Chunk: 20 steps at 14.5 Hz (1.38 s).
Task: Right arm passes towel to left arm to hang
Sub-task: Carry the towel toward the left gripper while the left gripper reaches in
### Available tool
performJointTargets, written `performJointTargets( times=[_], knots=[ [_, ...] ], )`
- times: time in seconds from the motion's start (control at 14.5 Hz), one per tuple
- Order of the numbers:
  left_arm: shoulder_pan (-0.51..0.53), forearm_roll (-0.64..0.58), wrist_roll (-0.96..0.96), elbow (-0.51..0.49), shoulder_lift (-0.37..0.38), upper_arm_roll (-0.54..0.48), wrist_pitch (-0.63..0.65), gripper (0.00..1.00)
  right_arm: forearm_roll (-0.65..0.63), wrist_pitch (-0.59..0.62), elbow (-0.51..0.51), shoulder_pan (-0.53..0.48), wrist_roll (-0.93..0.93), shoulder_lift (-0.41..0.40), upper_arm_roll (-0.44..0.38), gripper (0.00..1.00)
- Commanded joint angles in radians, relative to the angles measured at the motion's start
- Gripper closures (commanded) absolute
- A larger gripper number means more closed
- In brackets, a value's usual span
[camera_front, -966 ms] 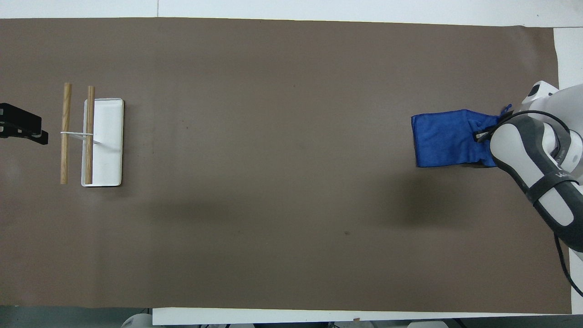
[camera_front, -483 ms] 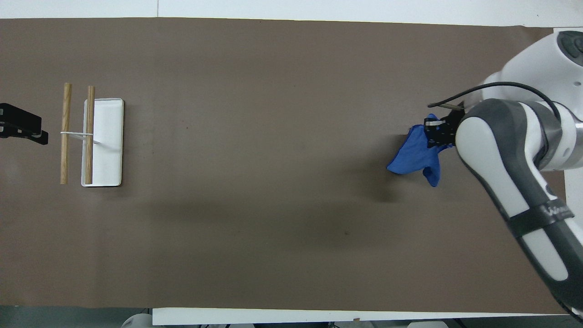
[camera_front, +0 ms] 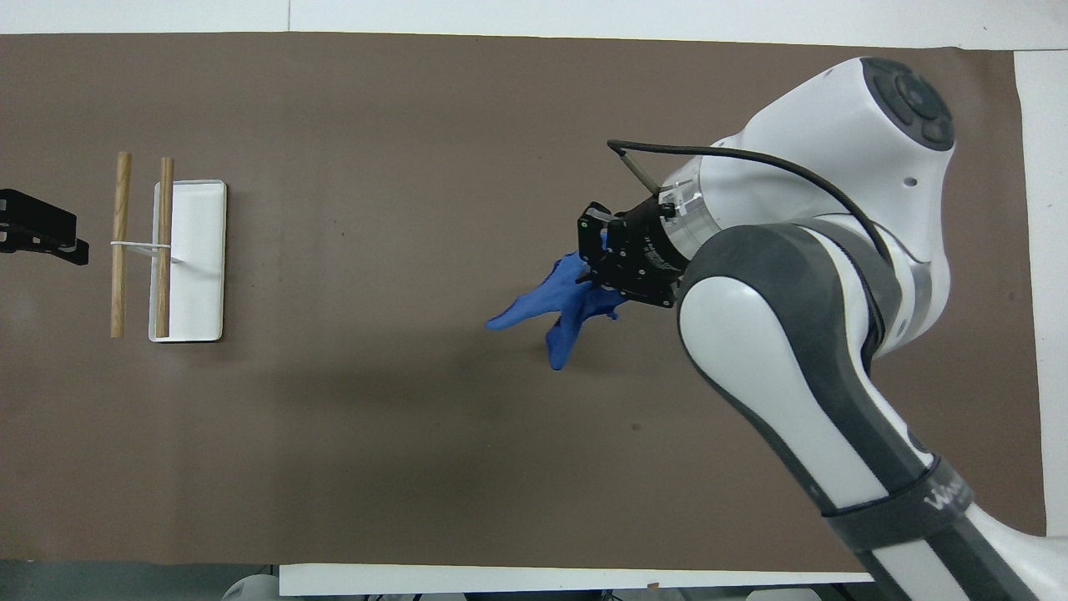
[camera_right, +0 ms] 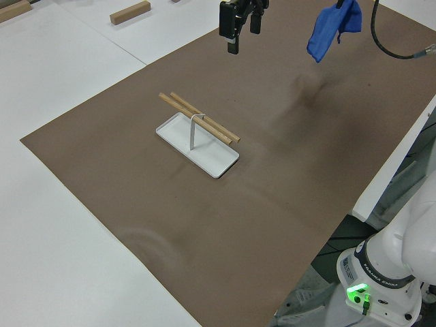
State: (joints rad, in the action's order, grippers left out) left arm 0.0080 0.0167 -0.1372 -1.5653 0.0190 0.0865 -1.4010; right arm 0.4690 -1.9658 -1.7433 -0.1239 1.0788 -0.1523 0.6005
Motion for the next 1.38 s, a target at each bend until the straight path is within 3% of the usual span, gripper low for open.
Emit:
performJointTargets(
  times=[0.0, 0.21, 0.48, 0.69, 0.97, 1.31],
  knots=[
    [0.004, 0.02, -0.176, -0.086, 0.038, -0.001, -0.059, 0.0, 0.019, -0.17, 0.024, -0.008, 0.2, -0.052, 0.131, 1.0],
    [-0.011, 0.147, -0.627, -0.281, 0.116, -0.001, -0.255, 0.0, 0.028, -0.312, 0.028, 0.027, 0.346, -0.084, 0.176, 1.0],
    [-0.039, 0.232, -1.119, -0.378, 0.127, 0.007, -0.373, 0.0, 0.054, -0.493, 0.039, 0.044, 0.444, -0.115, 0.248, 1.0],
    [-0.131, 0.233, -1.552, -0.508, 0.189, 0.009, -0.525, 0.0, 0.056, -0.516, 0.045, 0.053, 0.484, -0.127, 0.26, 1.0],
    [-0.219, 0.269, -1.717, -0.532, 0.205, 0.009, -0.541, 0.0, 0.054, -0.518, 0.083, 0.066, 0.549, -0.141, 0.269, 1.0],
    [-0.266, 0.339, -1.776, -0.553, 0.207, 0.009, -0.679, 0.02, 0.054, -0.516, 0.085, 0.066, 0.547, -0.141, 0.269, 1.0]
  ],
)
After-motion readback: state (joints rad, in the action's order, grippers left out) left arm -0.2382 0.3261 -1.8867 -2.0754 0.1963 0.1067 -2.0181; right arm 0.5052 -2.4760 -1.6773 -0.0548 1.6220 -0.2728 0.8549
